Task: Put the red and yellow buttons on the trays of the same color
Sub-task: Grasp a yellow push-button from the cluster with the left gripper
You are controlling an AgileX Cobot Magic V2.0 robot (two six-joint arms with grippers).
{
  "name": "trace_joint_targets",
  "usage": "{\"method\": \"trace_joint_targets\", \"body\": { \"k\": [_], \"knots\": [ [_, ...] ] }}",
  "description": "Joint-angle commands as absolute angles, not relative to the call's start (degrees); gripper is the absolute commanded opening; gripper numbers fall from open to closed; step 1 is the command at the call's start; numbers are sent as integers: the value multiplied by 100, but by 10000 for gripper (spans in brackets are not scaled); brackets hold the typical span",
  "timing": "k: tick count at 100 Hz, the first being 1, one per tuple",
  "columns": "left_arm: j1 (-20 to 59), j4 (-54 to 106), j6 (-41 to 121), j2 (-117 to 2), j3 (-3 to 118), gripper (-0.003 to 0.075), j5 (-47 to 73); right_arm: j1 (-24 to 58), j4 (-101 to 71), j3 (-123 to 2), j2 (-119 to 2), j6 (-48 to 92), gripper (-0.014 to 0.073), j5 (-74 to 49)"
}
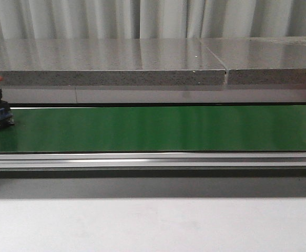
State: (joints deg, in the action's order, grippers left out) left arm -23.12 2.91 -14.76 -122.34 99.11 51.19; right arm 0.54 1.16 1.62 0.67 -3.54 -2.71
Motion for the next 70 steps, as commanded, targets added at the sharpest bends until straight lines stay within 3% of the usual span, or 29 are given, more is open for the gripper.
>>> {"method": "trace_joint_targets", "body": {
  "k": [1, 70],
  "knots": [
    [-2306, 356, -1526, -11907, 10102, 293, 4998, 61, 169, 70, 122, -312, -116, 171],
    [-2187, 165, -783, -10813, 10011, 292, 5539, 61, 169, 70, 122, -312, -116, 171]
  ]
}}
